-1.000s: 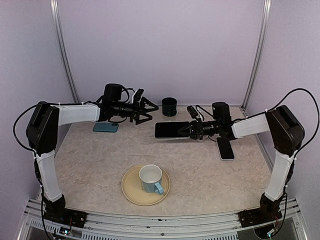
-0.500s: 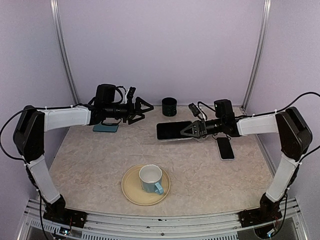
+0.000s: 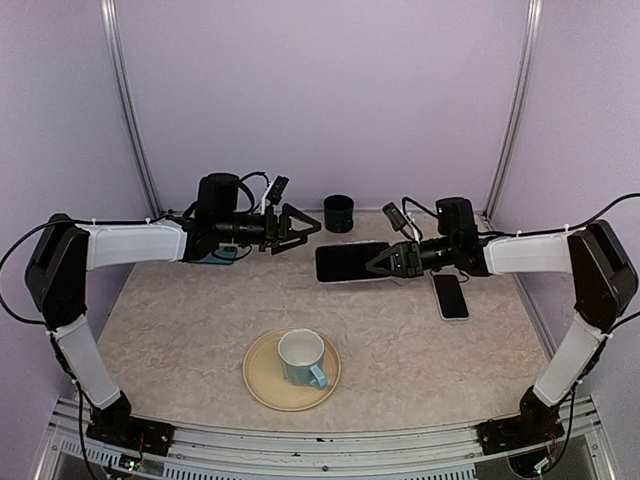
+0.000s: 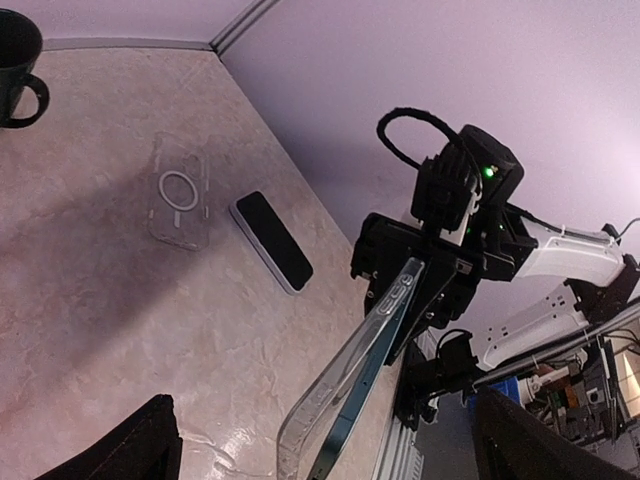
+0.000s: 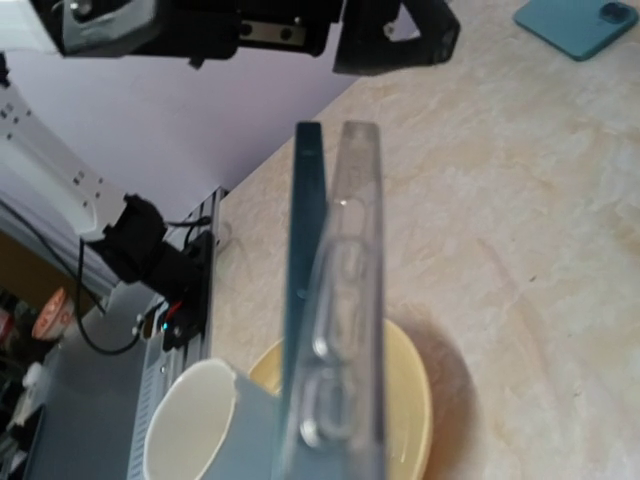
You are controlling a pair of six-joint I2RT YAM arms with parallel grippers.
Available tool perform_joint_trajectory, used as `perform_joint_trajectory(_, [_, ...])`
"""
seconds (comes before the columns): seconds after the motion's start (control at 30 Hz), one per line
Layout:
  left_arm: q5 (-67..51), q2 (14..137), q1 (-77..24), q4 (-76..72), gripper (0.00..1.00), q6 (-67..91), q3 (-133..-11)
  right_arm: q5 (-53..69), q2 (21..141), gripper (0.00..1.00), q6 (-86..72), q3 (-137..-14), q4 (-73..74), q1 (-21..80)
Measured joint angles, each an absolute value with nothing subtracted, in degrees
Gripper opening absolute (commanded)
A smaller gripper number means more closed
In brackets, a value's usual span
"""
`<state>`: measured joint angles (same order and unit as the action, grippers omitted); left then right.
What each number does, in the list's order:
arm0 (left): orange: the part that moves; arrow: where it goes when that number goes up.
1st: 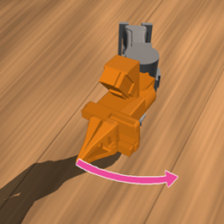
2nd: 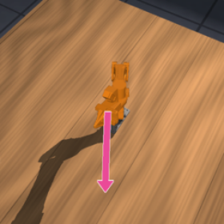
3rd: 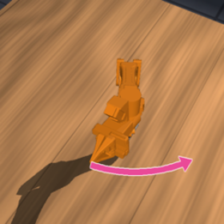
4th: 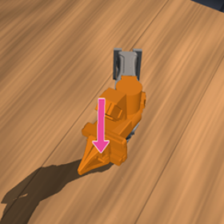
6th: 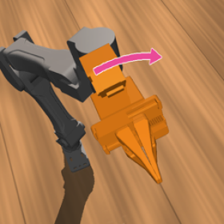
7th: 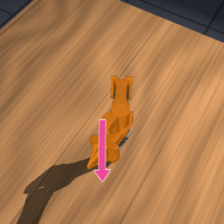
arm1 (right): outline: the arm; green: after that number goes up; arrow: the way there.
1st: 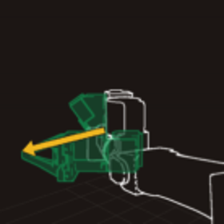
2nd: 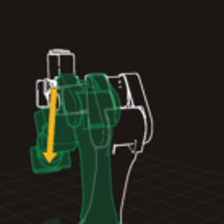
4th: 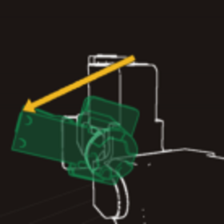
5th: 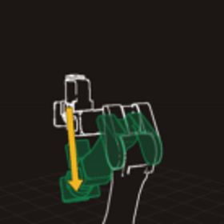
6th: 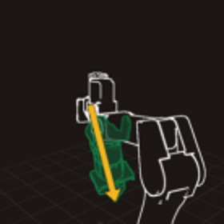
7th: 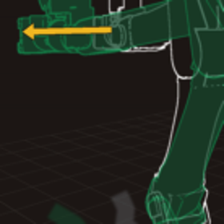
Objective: Put the phone into the phone case
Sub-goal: Press the phone at the bottom corners of the phone case.
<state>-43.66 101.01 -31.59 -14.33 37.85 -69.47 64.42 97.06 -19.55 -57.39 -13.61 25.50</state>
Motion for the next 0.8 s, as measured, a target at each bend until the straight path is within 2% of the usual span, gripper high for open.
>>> perform_joint_trajectory(0.37, [-49.9, 101.5, -35.0, -15.7, 0.98, 35.6, -69.5, 67.1, 95.1, 0.0, -14.3, -55.6, -13.6, 27.5])
perform_joint_trajectory(0.53, [-51.9, 101.7, -35.9, -16.0, 0.84, 35.2, -69.5, 67.9, 93.9, 0.0, -13.4, -55.3, -14.1, 27.6])
perform_joint_trajectory(0.8, [-54.8, 101.8, -37.0, -18.5, 0.5, 35.9, -68.2, 68.2, 93.1, 0.0, -12.9, -55.0, -14.8, 27.6])
